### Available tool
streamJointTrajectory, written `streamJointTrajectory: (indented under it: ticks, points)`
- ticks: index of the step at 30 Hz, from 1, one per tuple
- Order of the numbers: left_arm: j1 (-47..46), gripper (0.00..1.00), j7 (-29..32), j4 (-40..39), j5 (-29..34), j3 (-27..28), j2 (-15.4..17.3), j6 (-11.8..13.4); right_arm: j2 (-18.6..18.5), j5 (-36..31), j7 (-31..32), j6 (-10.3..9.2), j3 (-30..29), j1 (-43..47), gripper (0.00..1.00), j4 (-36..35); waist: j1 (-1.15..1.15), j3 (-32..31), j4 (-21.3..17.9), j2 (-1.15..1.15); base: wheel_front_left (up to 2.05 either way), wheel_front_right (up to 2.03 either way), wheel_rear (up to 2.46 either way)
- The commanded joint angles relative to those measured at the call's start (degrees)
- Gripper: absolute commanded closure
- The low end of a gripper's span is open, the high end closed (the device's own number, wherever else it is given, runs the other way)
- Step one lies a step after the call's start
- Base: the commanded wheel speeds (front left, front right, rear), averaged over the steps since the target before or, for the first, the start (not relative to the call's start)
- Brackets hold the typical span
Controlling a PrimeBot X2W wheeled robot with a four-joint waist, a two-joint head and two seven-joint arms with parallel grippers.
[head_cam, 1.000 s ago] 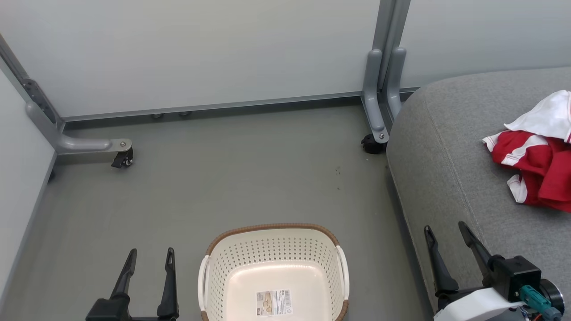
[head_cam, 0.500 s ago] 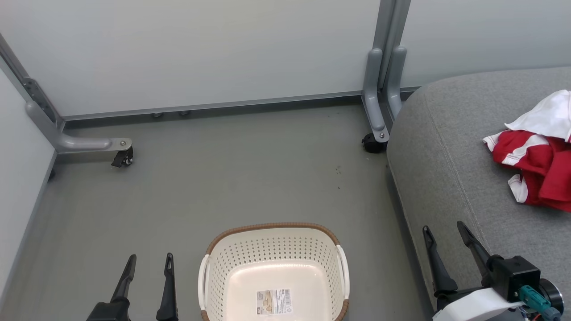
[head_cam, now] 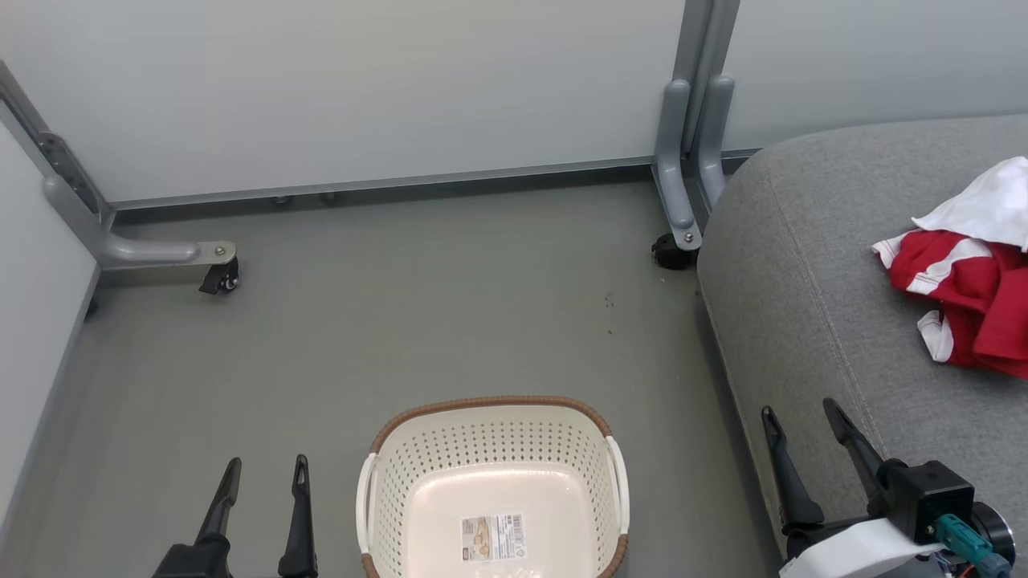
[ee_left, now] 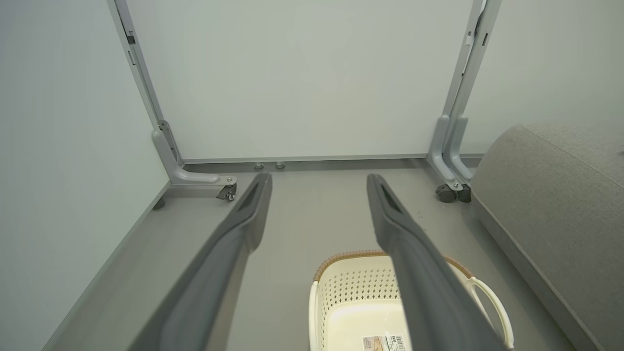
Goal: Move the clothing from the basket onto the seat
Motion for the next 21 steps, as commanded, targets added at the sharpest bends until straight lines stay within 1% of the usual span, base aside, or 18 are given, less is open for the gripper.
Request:
streamJointTrajectory:
  ticks: [1, 3, 4, 7, 21]
  points:
    - [0.09, 0.0, -0.02, -0.19, 0.63, 0.27, -0.09, -0.38, -0.17, 0.29, -0.21, -0.02, -0.13, 0.44, 0.0, -0.28, 0.0, 0.17, 0.1, 0.0, 0.0, 0.0, 0.0]
    - [-0.16, 0.0, -0.02, -0.23, 0.78, 0.36, -0.21, -0.47, -0.17, 0.31, -0.19, -0.02, -0.16, 0.38, 0.0, -0.31, 0.0, 0.47, 0.22, 0.0, 0.0, 0.0, 0.0]
    - [-0.04, 1.0, 0.0, -0.04, 0.37, 0.24, -0.09, -0.22, 0.0, 0.15, -0.06, 0.0, -0.03, 0.0, 1.0, -0.02, 0.0, 0.41, 0.16, 0.0, 0.0, 0.0, 0.0]
    - [-0.11, 1.0, 0.16, 1.43, -0.08, 0.2, -0.15, -0.24, 0.18, 0.61, -0.13, 0.0, 0.26, 0.1, 1.0, 1.23, 0.0, 0.45, 0.17, 0.0, 0.0, 0.0, 0.0]
    - [-3.01, 1.0, 4.18, 2.43, -15.5, 1.98, -0.42, -1.01, -0.99, 17.7, 0.79, 0.0, -0.01, -3.08, 1.0, 4.52, 0.0, 0.42, 0.21, 0.0, 0.0, 0.0, 0.0]
